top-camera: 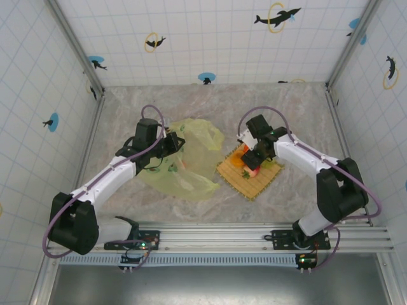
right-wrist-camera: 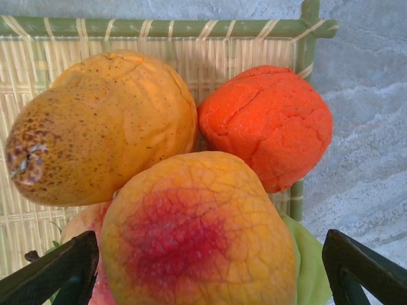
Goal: Place the fruits into the plastic bag
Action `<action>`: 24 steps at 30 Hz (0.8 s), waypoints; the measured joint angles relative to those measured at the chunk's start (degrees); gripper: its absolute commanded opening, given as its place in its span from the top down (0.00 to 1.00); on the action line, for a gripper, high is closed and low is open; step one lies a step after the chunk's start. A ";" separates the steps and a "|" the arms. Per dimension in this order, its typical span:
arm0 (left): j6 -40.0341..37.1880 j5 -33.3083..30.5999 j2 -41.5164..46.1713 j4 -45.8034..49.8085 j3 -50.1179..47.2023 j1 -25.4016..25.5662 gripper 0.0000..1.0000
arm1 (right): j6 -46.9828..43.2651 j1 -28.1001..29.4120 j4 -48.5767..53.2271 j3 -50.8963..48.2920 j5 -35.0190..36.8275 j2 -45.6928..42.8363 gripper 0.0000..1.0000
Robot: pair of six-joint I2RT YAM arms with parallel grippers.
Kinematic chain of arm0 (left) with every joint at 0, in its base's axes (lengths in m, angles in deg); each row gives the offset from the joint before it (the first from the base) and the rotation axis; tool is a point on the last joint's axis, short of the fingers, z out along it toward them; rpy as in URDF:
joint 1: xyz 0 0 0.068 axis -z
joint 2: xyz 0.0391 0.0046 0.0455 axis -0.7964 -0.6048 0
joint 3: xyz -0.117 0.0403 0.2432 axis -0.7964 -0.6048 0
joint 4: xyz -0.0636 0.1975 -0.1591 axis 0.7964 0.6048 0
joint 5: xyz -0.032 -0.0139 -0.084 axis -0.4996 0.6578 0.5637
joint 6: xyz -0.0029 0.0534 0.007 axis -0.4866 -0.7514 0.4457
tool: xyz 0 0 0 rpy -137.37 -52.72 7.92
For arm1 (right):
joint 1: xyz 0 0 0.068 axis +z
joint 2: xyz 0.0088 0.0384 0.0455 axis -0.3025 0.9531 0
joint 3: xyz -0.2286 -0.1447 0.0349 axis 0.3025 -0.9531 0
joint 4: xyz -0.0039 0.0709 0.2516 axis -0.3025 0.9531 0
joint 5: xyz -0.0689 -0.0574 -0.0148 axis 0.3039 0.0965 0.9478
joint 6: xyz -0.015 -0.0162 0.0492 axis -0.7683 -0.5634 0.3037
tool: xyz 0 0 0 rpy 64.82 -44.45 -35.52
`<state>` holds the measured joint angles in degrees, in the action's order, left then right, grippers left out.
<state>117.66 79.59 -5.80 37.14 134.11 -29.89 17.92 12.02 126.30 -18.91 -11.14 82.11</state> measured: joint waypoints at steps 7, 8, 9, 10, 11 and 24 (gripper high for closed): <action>0.00 -0.02 0.00 0.00 0.00 0.00 1.00 | -0.35 0.00 0.00 0.50 -0.50 1.25 0.22; 0.00 -0.02 0.00 0.00 0.00 0.00 1.00 | -0.39 0.00 0.02 0.55 -0.52 1.29 0.23; 0.00 0.00 0.00 0.00 0.00 0.00 1.00 | -0.46 0.00 0.00 0.57 -0.61 1.29 0.25; 0.00 -0.02 0.00 0.00 0.00 0.00 1.00 | -0.44 0.00 0.02 0.61 -0.61 1.31 0.27; 0.00 -0.02 0.00 0.00 0.00 0.00 1.00 | -0.57 0.00 0.07 0.68 -0.63 1.31 0.28; 0.00 0.00 0.00 0.00 0.00 0.00 1.00 | 0.90 0.00 2.56 3.87 -2.97 -4.76 0.35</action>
<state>117.66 79.59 -5.80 37.14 134.11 -29.89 18.82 12.02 128.85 -15.04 -14.12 77.35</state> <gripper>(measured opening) 0.041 0.656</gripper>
